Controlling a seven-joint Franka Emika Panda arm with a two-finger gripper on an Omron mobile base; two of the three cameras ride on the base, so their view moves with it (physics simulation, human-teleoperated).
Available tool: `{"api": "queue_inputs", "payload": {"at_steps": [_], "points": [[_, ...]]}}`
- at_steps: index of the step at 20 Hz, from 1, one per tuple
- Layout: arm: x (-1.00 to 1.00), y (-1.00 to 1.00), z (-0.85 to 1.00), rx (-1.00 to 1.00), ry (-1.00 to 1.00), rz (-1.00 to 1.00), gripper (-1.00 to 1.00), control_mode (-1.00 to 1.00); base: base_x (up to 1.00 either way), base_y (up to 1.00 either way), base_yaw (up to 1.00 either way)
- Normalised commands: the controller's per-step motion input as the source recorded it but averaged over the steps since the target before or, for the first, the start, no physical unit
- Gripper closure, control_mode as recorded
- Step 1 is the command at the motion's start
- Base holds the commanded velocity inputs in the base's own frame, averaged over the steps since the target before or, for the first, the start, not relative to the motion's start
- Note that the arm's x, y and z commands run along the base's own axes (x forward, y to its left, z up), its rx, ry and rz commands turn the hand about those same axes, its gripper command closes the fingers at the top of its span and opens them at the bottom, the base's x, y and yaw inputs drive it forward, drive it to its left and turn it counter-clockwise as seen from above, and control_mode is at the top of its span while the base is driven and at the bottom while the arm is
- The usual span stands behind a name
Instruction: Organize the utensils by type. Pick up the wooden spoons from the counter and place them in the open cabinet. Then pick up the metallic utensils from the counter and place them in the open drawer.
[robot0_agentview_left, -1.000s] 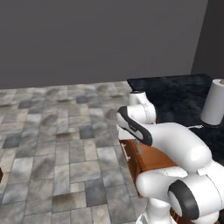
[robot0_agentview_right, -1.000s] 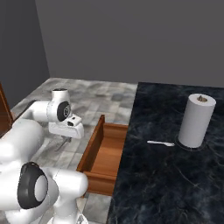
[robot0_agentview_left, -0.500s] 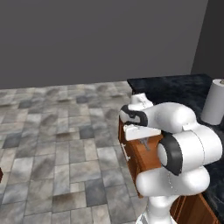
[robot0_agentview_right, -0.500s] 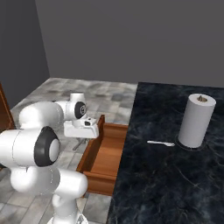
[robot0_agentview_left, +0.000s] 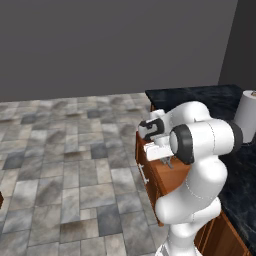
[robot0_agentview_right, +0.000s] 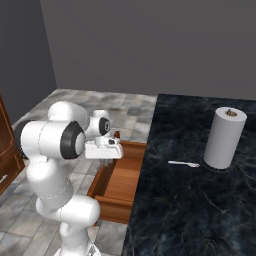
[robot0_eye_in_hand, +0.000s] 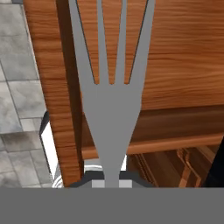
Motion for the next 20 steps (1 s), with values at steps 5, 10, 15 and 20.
{"api": "queue_inputs", "payload": {"at_steps": [5, 10, 15, 20], "points": [[0.19, -0.09, -0.49, 0.00, -0.05, 0.07, 1.00, -1.00, 0.00, 0.00, 0.00], [0.20, -0.07, -0.41, 0.00, -0.13, 0.09, 1.00, -1.00, 0.00, 0.00, 0.00], [0.16, -0.02, -0.36, 0.00, -0.08, 0.10, 1.00, -1.00, 0.00, 0.00, 0.00], [0.15, 0.00, -0.29, 0.02, -0.02, 0.11, 1.00, -1.00, 0.00, 0.00, 0.00]]}}
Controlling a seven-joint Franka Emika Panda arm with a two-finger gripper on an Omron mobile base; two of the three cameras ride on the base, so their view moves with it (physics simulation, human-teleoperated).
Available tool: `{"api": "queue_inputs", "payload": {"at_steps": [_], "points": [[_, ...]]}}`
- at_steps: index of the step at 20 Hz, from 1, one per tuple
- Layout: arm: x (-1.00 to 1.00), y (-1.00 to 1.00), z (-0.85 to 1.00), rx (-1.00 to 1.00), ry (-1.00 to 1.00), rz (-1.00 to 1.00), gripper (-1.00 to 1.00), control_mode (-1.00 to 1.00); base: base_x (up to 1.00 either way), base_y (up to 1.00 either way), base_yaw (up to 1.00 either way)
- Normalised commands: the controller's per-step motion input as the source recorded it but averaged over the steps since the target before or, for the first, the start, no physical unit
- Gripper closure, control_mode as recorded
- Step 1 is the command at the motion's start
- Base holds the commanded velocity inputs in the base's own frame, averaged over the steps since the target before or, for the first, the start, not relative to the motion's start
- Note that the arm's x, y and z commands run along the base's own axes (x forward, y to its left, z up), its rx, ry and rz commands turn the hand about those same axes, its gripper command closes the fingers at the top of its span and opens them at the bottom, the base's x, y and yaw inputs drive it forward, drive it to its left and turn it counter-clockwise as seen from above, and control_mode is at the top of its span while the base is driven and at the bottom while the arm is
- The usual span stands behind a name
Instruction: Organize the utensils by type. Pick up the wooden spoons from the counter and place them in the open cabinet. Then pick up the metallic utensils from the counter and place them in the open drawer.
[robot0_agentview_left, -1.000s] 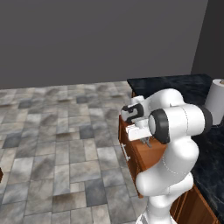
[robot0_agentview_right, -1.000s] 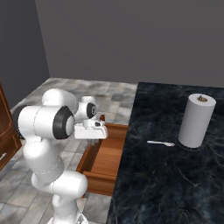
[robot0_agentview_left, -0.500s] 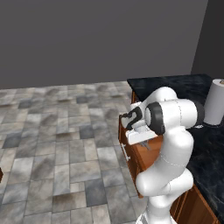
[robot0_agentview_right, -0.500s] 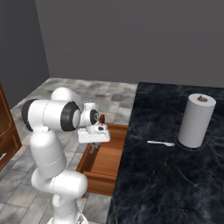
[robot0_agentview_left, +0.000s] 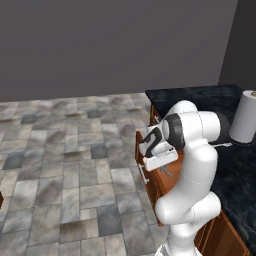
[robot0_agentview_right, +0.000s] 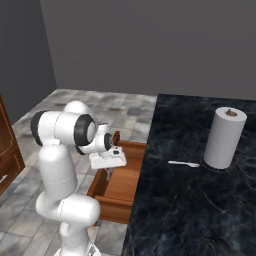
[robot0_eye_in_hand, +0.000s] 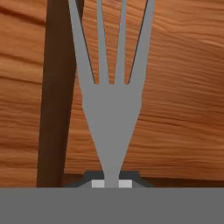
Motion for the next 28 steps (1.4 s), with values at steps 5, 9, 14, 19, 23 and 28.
{"api": "queue_inputs", "payload": {"at_steps": [5, 9, 14, 19, 23, 28], "points": [[0.11, 0.00, -0.22, 0.04, 0.00, 0.12, 1.00, -1.00, 0.00, 0.00, 0.00], [0.06, 0.06, -0.19, 0.08, 0.00, 0.12, 1.00, -1.00, 0.00, 0.00, 0.00], [-0.01, 0.46, -0.35, 0.11, -0.10, 0.08, 1.00, -1.00, 0.00, 0.00, 0.00], [0.00, 0.74, -0.35, 0.06, -0.15, 0.01, 1.00, -1.00, 0.00, 0.00, 0.00], [0.09, 0.88, -0.25, 0.00, -0.16, 0.00, 1.00, -1.00, 0.00, 0.00, 0.00], [0.24, 0.83, -0.18, -0.02, -0.02, 0.00, 1.00, -1.00, 0.00, 0.00, 0.00]]}}
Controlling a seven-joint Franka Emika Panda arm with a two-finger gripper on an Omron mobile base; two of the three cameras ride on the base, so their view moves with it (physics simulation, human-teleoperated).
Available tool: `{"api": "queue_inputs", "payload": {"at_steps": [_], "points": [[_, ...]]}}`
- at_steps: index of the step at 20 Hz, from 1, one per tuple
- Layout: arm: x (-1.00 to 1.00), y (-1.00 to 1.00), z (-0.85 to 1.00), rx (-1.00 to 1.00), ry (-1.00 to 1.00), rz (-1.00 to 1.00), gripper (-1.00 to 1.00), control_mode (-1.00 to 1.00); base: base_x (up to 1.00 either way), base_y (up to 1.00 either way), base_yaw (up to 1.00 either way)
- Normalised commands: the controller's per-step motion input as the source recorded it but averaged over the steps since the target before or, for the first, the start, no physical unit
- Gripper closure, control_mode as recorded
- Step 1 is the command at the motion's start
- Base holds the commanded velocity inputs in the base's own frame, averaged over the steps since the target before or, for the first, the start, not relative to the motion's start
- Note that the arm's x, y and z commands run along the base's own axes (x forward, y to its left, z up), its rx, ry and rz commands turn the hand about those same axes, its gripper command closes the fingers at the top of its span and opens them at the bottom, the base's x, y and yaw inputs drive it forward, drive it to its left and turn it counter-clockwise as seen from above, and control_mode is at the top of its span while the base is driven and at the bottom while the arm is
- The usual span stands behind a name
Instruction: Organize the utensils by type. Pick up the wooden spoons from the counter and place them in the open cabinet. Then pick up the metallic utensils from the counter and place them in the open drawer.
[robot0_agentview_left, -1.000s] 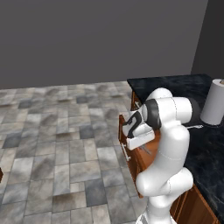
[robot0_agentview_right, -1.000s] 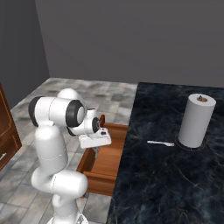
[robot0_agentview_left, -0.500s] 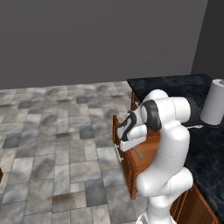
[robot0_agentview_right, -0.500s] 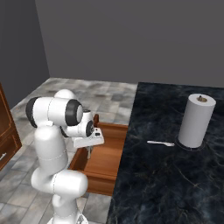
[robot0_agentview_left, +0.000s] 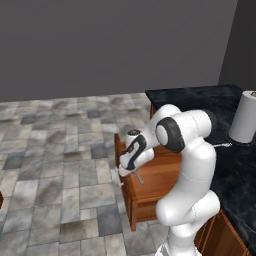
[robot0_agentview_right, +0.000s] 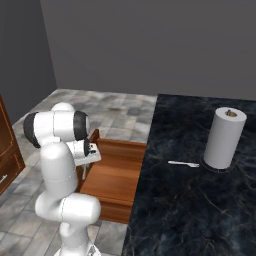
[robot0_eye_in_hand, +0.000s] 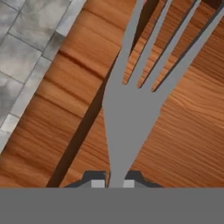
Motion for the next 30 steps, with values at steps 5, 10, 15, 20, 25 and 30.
{"api": "queue_inputs", "payload": {"at_steps": [5, 10, 15, 20, 25, 30], "points": [[0.25, 0.71, -0.20, 0.00, 0.00, 0.00, 1.00, -1.00, 0.00, 0.00, 0.00], [0.11, -0.26, -0.02, -0.01, 0.00, 0.00, 1.00, -1.00, 0.00, 0.00, 0.00], [-0.15, -0.57, 0.03, 0.00, -0.01, 0.00, 1.00, -1.00, 0.00, 0.00, 0.00], [-0.01, -0.54, -0.05, 0.00, 0.00, 0.00, 1.00, -1.00, 0.00, 0.00, 0.00], [0.14, -0.39, -0.40, 0.00, 0.01, -0.01, 1.00, -1.00, 0.00, 0.00, 0.00], [0.19, -0.12, -0.43, 0.00, 0.00, 0.00, 1.00, -1.00, 0.00, 0.00, 0.00]]}}
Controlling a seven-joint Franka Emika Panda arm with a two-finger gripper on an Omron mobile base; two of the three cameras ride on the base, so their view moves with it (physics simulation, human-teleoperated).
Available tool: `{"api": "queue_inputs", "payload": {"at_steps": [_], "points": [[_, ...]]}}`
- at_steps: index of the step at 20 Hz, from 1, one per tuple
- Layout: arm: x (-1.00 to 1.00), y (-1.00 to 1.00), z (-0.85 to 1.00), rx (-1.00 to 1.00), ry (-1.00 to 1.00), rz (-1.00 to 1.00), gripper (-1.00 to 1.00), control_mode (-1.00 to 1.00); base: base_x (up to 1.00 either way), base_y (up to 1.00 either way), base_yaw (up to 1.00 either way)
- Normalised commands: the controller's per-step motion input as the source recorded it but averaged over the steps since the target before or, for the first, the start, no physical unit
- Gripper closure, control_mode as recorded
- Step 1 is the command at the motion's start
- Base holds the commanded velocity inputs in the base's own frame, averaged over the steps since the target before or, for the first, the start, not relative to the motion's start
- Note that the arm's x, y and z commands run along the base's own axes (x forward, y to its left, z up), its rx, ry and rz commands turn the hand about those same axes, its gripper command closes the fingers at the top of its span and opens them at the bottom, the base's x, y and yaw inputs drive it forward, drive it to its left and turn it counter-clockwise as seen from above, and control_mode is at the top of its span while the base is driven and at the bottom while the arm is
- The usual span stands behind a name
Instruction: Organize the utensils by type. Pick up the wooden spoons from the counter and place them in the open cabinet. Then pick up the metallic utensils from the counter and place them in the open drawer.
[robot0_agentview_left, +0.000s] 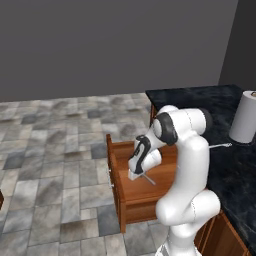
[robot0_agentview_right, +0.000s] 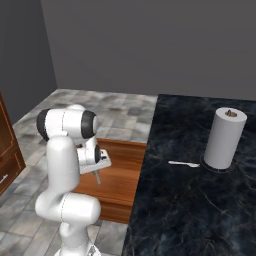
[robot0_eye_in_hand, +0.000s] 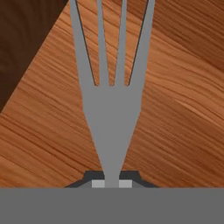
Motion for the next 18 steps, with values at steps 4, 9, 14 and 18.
{"api": "queue_inputs", "payload": {"at_steps": [4, 9, 14, 18], "points": [[0.27, 0.00, -0.25, 0.00, 0.00, 0.00, 1.00, -1.00, 0.00, 0.00, 0.00], [0.18, 0.03, -0.42, 0.00, 0.01, 0.00, 1.00, -1.00, 0.00, 0.00, 0.00], [0.19, 0.00, -0.46, 0.00, 0.04, 0.00, 1.00, -1.00, 0.00, 0.00, 0.00], [0.22, 0.00, 0.00, 0.00, 0.04, 0.00, -1.00, -1.00, 0.00, 0.00, 0.00]]}}
